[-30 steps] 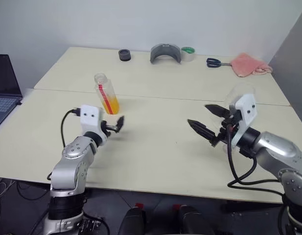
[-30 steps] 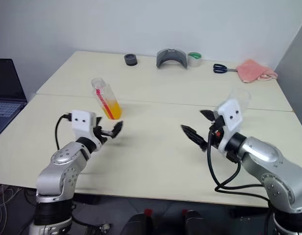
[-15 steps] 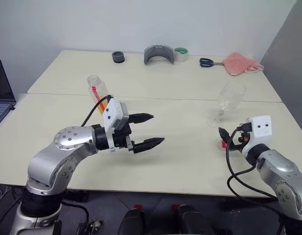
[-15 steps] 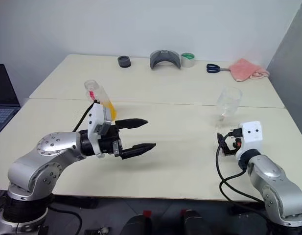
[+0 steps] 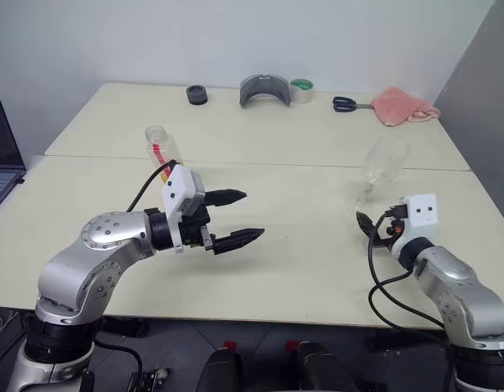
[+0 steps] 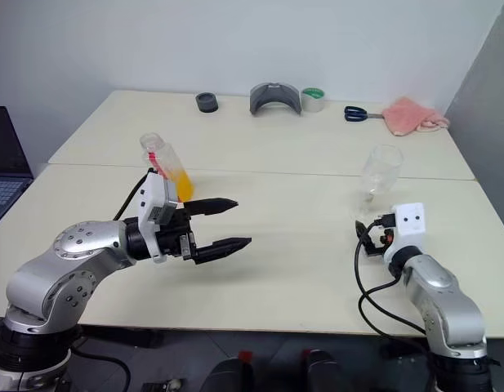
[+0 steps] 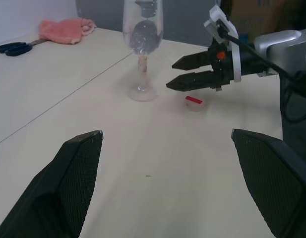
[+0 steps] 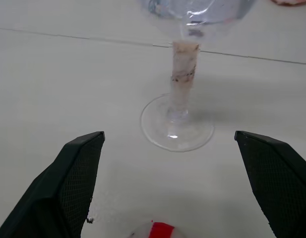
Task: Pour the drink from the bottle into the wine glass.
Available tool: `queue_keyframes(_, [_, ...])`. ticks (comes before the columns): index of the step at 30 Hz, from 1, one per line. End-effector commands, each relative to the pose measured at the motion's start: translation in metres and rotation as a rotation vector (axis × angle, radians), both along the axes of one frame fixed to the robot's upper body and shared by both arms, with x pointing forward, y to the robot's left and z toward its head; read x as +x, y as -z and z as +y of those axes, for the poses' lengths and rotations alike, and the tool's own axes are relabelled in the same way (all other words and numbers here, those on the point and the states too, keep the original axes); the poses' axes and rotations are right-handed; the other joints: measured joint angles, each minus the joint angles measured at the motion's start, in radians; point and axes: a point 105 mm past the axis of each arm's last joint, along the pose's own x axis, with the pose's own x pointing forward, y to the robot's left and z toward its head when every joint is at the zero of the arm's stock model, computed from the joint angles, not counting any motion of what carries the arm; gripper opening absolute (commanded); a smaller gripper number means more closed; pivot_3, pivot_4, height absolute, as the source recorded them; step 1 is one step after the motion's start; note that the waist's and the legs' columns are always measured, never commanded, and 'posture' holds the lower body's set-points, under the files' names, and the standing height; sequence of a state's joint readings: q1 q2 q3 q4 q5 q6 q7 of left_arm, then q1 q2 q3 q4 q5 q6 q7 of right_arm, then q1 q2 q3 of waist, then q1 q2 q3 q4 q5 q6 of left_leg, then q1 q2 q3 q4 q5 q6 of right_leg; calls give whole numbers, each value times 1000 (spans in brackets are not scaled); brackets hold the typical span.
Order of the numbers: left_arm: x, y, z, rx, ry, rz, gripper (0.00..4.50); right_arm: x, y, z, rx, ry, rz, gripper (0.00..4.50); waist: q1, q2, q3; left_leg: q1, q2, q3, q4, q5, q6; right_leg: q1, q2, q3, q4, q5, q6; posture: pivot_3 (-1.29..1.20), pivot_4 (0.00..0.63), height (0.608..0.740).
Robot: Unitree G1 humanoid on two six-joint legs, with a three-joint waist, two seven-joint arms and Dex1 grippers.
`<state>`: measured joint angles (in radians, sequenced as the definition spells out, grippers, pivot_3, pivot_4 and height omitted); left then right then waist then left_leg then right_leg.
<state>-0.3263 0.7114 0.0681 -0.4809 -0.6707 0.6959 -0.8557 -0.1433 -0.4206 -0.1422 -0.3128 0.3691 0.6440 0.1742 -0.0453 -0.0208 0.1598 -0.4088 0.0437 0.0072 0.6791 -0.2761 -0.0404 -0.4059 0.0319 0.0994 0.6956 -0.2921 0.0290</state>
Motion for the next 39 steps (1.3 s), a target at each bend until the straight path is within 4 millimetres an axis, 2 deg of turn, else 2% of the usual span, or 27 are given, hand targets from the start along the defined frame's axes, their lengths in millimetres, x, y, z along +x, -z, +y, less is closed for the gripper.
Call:
queue_keyframes(1, [-8,-10,-2,-13,12,-42,4480,15,-11,-6,-13,16,-91,4500,-1,0,0,0,0,0,0,0,0,0,0,0,0,0,0,0,150,740])
queue_keyframes(11, [-5,-13,0,-22,-22,-47,4480,42,-6,-3,-15,16,-131,4500,-3,1,0,0,0,0,0,0,0,0,0,0,0,0,-1,0,150,740])
queue_keyframes(21, [-2,-18,0,-27,-36,-49,4480,66,-12,0,18,35,-183,4500,-9,1,0,0,1,0,0,0,0,0,0,0,1,0,-1,0,150,740])
queue_keyframes(24, [-2,-18,0,-28,-37,-47,4500,67,-12,-6,28,59,-190,3895,-10,1,1,0,1,0,0,0,0,0,0,0,1,0,-1,0,150,740])
queue_keyframes(30, [-1,-18,1,-24,-43,-44,4500,65,-11,-10,28,67,-201,1738,-10,1,1,0,1,0,0,0,0,0,0,0,1,0,-1,0,150,740])
queue_keyframes(34, [-2,-16,1,-7,-37,-50,4500,64,-12,-3,-7,25,-214,296,-10,1,1,0,1,0,0,0,0,0,0,0,1,0,-1,0,150,740])
queue_keyframes(35, [-2,-16,1,-9,-37,-48,4500,64,-13,-1,-20,11,-220,105,-10,1,1,0,1,0,0,0,0,0,0,0,1,0,-1,0,150,740])
queue_keyframes(39, [-4,-16,6,-12,-50,-42,4500,66,-24,22,-74,-92,-257,111,-11,2,1,0,1,0,0,0,0,0,0,0,1,0,-1,0,150,740])
